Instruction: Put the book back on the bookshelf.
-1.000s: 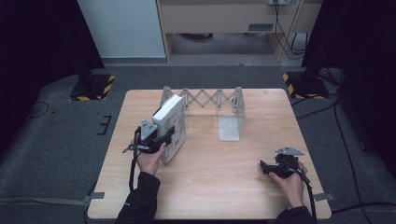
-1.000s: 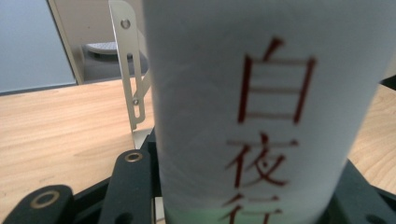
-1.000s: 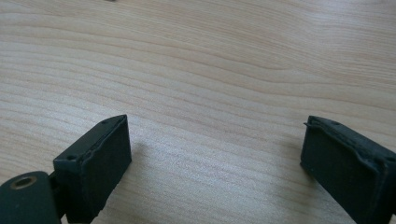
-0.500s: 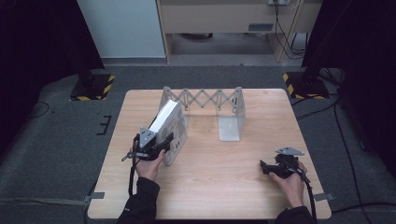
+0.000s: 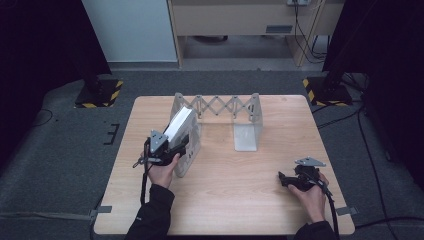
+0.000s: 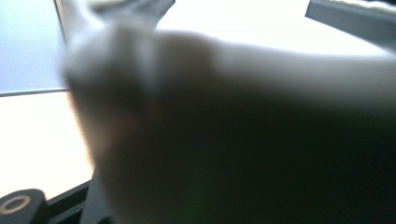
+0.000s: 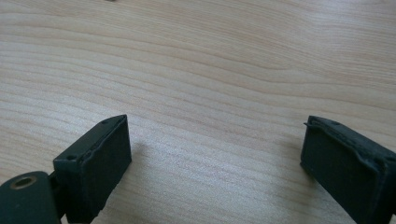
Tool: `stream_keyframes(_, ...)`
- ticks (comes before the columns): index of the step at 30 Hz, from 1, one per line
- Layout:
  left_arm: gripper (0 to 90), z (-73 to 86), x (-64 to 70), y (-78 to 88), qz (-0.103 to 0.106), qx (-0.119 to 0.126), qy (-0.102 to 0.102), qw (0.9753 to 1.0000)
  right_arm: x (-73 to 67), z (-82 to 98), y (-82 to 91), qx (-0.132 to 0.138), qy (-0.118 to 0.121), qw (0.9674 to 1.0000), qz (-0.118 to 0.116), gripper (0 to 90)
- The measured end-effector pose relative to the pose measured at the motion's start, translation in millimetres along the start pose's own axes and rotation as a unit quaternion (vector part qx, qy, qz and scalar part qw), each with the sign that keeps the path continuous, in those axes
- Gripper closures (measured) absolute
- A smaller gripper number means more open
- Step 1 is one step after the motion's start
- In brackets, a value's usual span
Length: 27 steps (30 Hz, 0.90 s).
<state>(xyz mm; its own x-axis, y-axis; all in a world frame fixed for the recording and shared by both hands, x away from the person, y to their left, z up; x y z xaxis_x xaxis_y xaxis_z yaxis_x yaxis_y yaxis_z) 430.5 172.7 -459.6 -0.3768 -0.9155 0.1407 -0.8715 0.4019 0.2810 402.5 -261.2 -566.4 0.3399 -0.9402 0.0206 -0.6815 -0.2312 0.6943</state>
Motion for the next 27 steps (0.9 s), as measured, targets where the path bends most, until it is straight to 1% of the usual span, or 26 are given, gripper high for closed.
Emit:
stream_keyframes(1,42.8,-0.3,-0.1,0.1,-0.007,0.003,0.000,1.0000,0.0,0.0,0.0,0.000,0.000,1.0000,0.000,8.8)
stream_keyframes(2,44.6,-1.2,-0.9,0.9,-0.015,0.007,-0.007,0.9998,0.0,0.0,0.0,0.000,0.000,1.0000,0.000,8.8)
stream_keyframes(5,48.1,-2.9,-0.9,1.1,-0.011,0.008,-0.006,0.9999,0.0,0.0,0.0,0.000,0.000,1.0000,0.000,8.8)
stream_keyframes(6,48.1,-3.3,-0.4,0.8,-0.008,0.009,-0.002,0.9999,0.0,0.0,0.0,0.000,0.000,1.0000,0.000,8.8)
stream_keyframes(7,48.5,-4.3,-0.3,1.0,-0.011,0.012,-0.005,0.9999,0.0,0.0,0.0,0.000,0.000,1.0000,0.000,8.8)
stream_keyframes(9,49.7,-5.1,0.6,0.8,-0.008,0.013,-0.002,0.9999,0.0,0.0,0.0,0.000,0.000,1.0000,0.000,8.8)
stream_keyframes(10,49.8,-7.1,1.1,-0.2,-0.010,0.012,-0.006,0.9999,0.0,0.0,0.0,0.000,0.000,1.0000,0.000,8.8)
stream_keyframes(12,50.0,-8.0,1.6,-0.9,-0.011,0.013,-0.007,0.9998,0.0,0.0,0.0,0.000,0.000,1.0000,0.000,8.8)
stream_keyframes(15,50.3,-11.7,2.6,-2.5,-0.010,0.013,0.005,0.9998,0.0,0.0,0.0,0.000,0.000,1.0000,0.000,8.8)
stream_keyframes(18,51.1,-17.5,-0.1,-2.4,-0.007,0.011,0.018,0.9998,-0.1,0.0,0.0,0.000,-0.001,1.0000,0.000,8.8)
stream_keyframes(19,51.3,-21.6,-1.7,-2.7,-0.007,0.010,0.024,0.9996,-0.1,0.0,0.1,0.000,-0.001,1.0000,0.000,8.8)
stream_keyframes(21,51.4,-23.6,-2.2,-3.3,-0.008,0.009,0.024,0.9996,0.0,0.0,0.0,0.000,0.000,1.0000,0.000,8.8)
stream_keyframes(23,51.6,-27.3,-3.2,-5.6,-0.011,0.008,0.018,0.9998,-0.1,0.0,0.0,0.000,-0.001,1.0000,0.000,8.8)
stream_keyframes(25,51.6,-30.1,-4.4,-7.8,-0.019,0.015,0.016,0.9996,0.0,0.0,0.0,0.000,0.000,1.0000,0.000,8.8)
stream_keyframes(27,51.6,-32.6,-6.1,-10.6,-0.021,0.019,0.016,0.9995,-0.1,0.0,0.0,0.000,0.000,1.0000,0.000,8.7)
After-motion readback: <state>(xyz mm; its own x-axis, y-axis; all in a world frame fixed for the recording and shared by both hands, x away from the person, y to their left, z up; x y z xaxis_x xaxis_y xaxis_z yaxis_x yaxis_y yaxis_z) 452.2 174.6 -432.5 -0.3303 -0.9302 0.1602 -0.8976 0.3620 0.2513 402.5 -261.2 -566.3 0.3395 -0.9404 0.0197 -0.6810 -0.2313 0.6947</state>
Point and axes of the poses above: each handheld gripper's, and its own axes: y roughly backward along the jaws, z roughly out of its underside, x roughly to its right, the point moved 4 cm from there along -y, roughly forward along the jaws, and after that the axes turned 2 degrees about y, right-handed, at the moved point
